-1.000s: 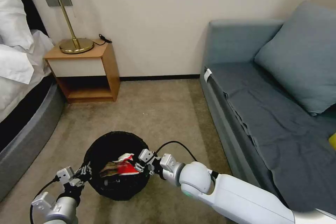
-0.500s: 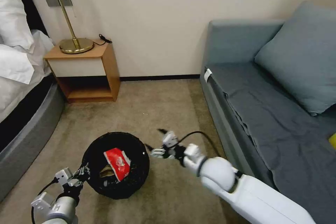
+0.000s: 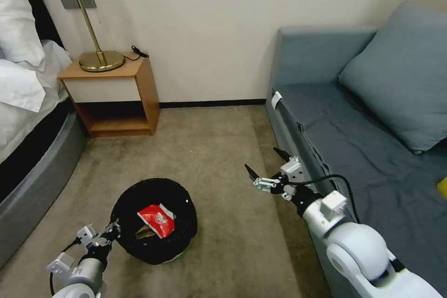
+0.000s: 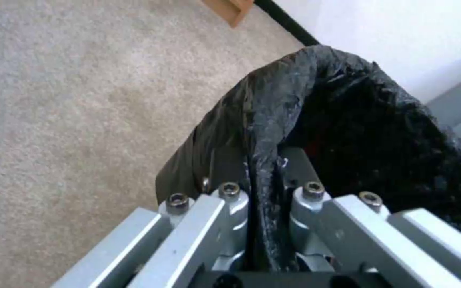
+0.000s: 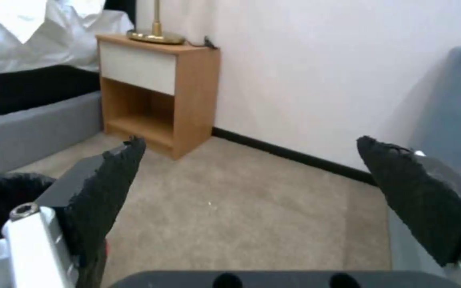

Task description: Pick up the trash bin, then pick up the garbage on the floor and place it into the trash bin.

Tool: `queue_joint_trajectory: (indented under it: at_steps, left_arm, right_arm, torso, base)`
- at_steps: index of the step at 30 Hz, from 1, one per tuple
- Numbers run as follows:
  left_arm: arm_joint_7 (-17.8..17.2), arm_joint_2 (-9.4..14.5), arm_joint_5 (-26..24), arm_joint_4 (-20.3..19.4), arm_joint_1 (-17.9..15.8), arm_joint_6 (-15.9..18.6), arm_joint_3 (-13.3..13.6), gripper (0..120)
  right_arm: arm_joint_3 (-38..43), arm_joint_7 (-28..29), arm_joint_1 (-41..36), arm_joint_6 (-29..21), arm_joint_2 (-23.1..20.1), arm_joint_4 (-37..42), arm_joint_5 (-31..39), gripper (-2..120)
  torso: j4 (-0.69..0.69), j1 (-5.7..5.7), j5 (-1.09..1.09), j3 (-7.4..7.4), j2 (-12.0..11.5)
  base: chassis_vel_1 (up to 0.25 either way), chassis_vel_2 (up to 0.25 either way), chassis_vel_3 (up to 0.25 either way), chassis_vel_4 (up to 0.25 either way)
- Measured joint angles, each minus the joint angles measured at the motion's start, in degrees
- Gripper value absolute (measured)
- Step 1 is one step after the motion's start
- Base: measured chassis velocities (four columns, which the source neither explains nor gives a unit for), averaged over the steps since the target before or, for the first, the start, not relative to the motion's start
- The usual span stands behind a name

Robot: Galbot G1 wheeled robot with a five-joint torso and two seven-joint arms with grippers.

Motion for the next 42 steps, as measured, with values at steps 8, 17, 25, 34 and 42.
queue_joint_trajectory:
  at_steps: [8,17,25,34,42]
  left_arm:
    - [0.0,0.87,0.53,-0.3,0.09,-0.09,0.09,27]
    - [2.49,0.64,8.16,-3.28,2.03,-2.96,-0.64,63]
    - [6.94,0.26,17.56,-7.17,5.21,-8.85,-2.42,89]
    - [8.21,-2.4,30.07,-13.82,6.14,-20.98,-0.99,100]
    - [4.16,-4.79,35.11,-18.87,7.31,-21.18,2.58,100]
  right_arm:
    - [3.79,-0.69,-5.27,0.87,2.56,2.0,-2.68,100]
    - [5.29,-1.15,-6.35,0.8,3.6,2.76,-2.77,100]
    - [5.91,-1.48,-7.33,0.7,5.56,3.0,-3.7,100]
    - [6.46,1.56,-12.1,1.88,14.87,4.23,-9.6,100]
    - [6.33,2.41,-15.54,4.97,19.31,4.51,-15.17,100]
  torso:
    - [-0.01,0.0,-0.04,0.0,0.0]
    - [0.0,0.0,-0.03,0.01,0.0]
    - [0.01,0.0,-0.03,0.01,0.0]
    - [-0.01,0.0,-0.02,0.01,0.0]
    - [-0.01,0.0,-0.03,0.01,0.0]
  base:
    - [0.0,0.0,0.0,0.0]
    - [0.0,0.0,0.0,0.0]
    - [0.0,0.0,0.0,0.0]
    - [0.0,0.0,0.0,0.0]
    - [0.0,0.0,0.0,0.0]
